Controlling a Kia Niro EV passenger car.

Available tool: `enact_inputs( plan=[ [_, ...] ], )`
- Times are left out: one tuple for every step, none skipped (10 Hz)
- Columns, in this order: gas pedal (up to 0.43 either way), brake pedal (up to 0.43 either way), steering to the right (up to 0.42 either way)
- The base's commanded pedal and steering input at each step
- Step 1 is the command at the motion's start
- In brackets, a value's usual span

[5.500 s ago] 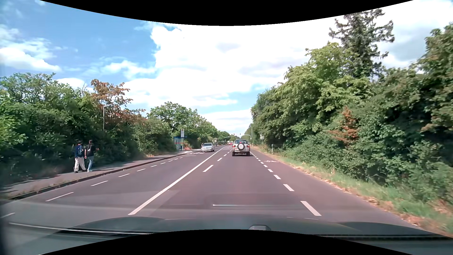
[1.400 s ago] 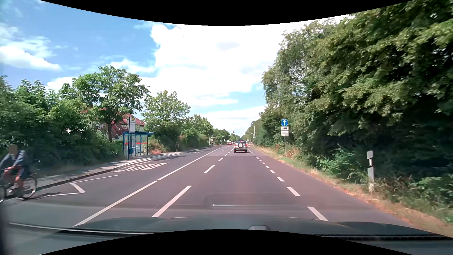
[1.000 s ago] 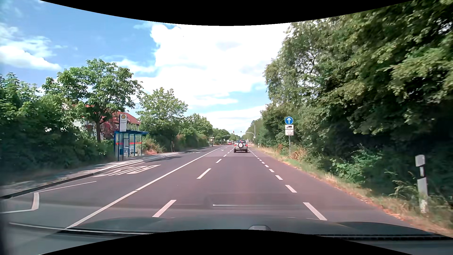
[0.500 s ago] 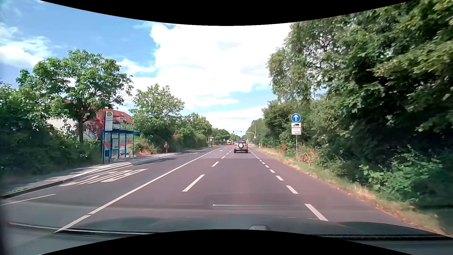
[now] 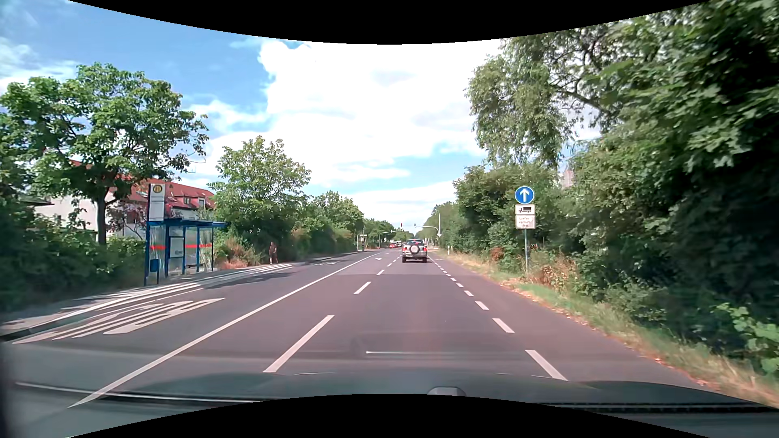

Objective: Follow the waypoints while adhering to traffic rules and regulations

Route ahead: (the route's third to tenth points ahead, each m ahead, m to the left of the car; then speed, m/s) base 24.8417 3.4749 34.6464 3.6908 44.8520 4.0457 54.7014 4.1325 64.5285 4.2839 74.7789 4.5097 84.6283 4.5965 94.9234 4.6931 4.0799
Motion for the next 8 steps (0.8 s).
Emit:
enact_inputs(
  plan=[
    [0.0, 0.0, -0.005],
    [0.0, 0.0, -0.005],
    [0.0, 0.0, -0.005],
    [0.0, 0.0, -0.005],
    [0.0, 0.0, -0.005],
    [0.0, 0.0, -0.005],
    [0.0, 0.0, -0.005],
    [0.0, 0.0, -0.005]
  ],
)
